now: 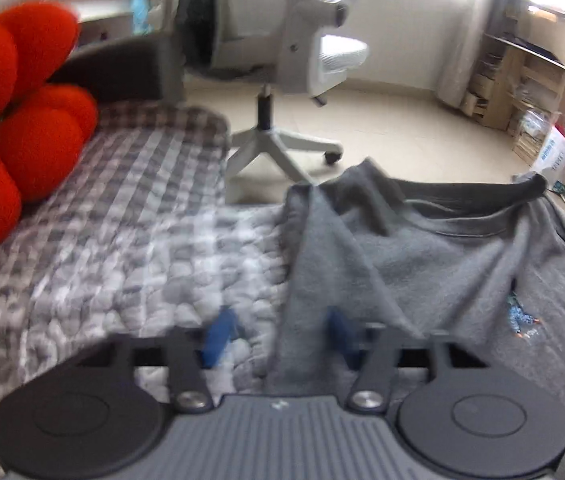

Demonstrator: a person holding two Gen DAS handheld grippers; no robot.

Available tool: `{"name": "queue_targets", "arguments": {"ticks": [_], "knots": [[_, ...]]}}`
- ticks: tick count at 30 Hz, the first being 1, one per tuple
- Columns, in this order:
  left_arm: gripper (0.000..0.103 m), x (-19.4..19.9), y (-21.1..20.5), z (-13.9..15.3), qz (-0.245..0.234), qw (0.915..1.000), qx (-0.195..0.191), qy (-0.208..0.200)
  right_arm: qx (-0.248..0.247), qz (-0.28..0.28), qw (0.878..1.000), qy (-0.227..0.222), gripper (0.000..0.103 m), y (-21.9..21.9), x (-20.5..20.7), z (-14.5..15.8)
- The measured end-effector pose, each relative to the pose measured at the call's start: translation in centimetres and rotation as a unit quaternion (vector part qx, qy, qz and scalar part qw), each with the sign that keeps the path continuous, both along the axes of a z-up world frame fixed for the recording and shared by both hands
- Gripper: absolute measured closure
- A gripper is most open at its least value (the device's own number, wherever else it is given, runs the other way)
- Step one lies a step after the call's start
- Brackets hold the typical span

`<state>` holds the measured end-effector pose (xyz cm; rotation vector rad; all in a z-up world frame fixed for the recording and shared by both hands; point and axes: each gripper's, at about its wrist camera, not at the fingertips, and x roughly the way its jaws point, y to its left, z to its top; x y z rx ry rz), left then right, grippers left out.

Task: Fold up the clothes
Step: 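Lay the T-shirt flat on the bed and open both grippers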

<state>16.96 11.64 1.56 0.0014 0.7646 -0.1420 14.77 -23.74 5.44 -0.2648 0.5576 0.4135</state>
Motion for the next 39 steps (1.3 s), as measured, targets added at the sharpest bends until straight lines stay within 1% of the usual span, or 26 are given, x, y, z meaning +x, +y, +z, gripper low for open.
{"name": "queue_targets", "arguments": {"ticks": [1, 2, 3, 5, 6, 7, 8, 9, 11, 12, 16, 17, 19, 21, 24, 26, 27, 30, 33, 34, 36, 37, 39], "knots": [[0.092, 0.1, 0.0, 0.0, 0.002, 0.9998, -0.017, 0.004, -0.001, 0.015, 1.000, 0.010, 0.039, 0.1, -0.6, -0.4], [0.093, 0.1, -0.1, 0.0, 0.009, 0.9998, -0.019, 0.004, -0.005, 0.024, 1.000, 0.018, 0.039, 0.3, -0.8, -0.8], [0.097, 0.0, -0.3, 0.1, 0.012, 0.9999, -0.009, 0.000, -0.018, 0.020, 0.999, 0.022, 0.039, 0.6, -0.6, -1.3], [0.098, -0.2, -0.7, 0.4, 0.017, 0.9998, 0.010, -0.010, -0.042, 0.012, 0.999, 0.029, 0.039, 1.3, -0.1, -2.2], [0.098, -0.3, -0.6, 0.7, 0.019, 0.9995, 0.016, -0.017, -0.054, 0.009, 0.998, 0.033, 0.050, 1.6, 0.1, -2.7], [0.099, -0.5, -0.4, 1.0, 0.022, 0.9992, 0.022, -0.024, -0.067, 0.005, 0.997, 0.036, 0.076, 2.0, 0.4, -3.2], [0.101, -0.5, -0.1, 1.4, 0.030, 0.9985, 0.031, -0.033, -0.079, 0.001, 0.996, 0.040, 0.084, 2.3, 0.6, -3.7], [0.101, -0.5, 0.4, 2.0, 0.042, 0.9973, 0.040, -0.044, -0.086, -0.008, 0.996, 0.038, 0.092, 2.5, 0.9, -3.8], [0.101, -0.3, 2.1, 3.2, 0.070, 0.9944, 0.046, -0.064, -0.079, -0.042, 0.996, 0.014, 0.093, 2.3, 1.8, -2.6], [0.101, -0.2, 2.9, 3.8, 0.082, 0.9928, 0.048, -0.072, -0.068, -0.058, 0.996, 0.004, 0.098, 2.0, 2.3, -1.9], [0.101, 0.6, 6.2, 5.5, 0.116, 0.9878, 0.054, -0.089, -0.045, -0.132, 0.990, -0.031, 0.098, 0.7, 4.6, 0.9], [0.101, 0.7, 6.8, 5.7, 0.120, 0.9870, 0.056, -0.092, -0.043, -0.150, 0.987, -0.037, 0.098, 0.4, 5.2, 1.3], [0.101, 0.9, 7.6, 5.6, 0.129, 0.9850, 0.067, -0.094, -0.054, -0.181, 0.981, -0.037, 0.098, -0.4, 6.3, 1.1], [0.101, 1.1, 8.3, 5.2, 0.137, 0.9837, 0.074, -0.089, -0.053, -0.187, 0.981, -0.025, 0.098, -0.9, 6.9, 0.4], [0.101, 1.5, 9.6, 4.6, 0.153, 0.9824, 0.071, -0.080, -0.061, -0.191, 0.979, -0.025, 0.098, -1.1, 6.9, -0.7], [0.101, 1.6, 10.3, 4.3, 0.159, 0.9820, 0.067, -0.077, -0.064, -0.201, 0.977, -0.026, 0.098, -1.2, 7.3, -0.8], [0.101, 1.6, 10.5, 4.4, 0.160, 0.9817, 0.066, -0.079, -0.069, -0.206, 0.975, -0.034, 0.098, -1.1, 7.5, -0.5], [0.101, 1.0, 10.5, 5.3, 0.157, 0.9801, 0.068, -0.100, -0.081, -0.222, 0.968, -0.088, 0.098, -0.7, 6.9, 1.5], [0.102, 1.1, 10.7, 6.3, 0.171, 0.9750, 0.075, -0.120, -0.080, -0.235, 0.958, -0.144, 0.099, -0.3, 6.3, 3.4], [0.102, 1.3, 10.7, 6.4, 0.176, 0.9735, 0.079, -0.123, -0.076, -0.241, 0.955, -0.154, 0.099, -0.3, 6.3, 3.5], [0.102, 2.2, 10.4, 5.4, 0.178, 0.9724, 0.102, -0.111, -0.076, -0.247, 0.953, -0.156, 0.099, -0.1, 6.6, 2.8], [0.102, 2.5, 10.3, 4.7, 0.175, 0.9731, 0.111, -0.101, -0.089, -0.247, 0.953, -0.150, 0.098, 0.1, 7.0, 1.8], [0.101, 2.9, 10.4, 3.1, 0.165, 0.9773, 0.111, -0.073, -0.115, -0.246, 0.955, -0.119, 0.098, 0.2, 7.8, -0.8]]}}
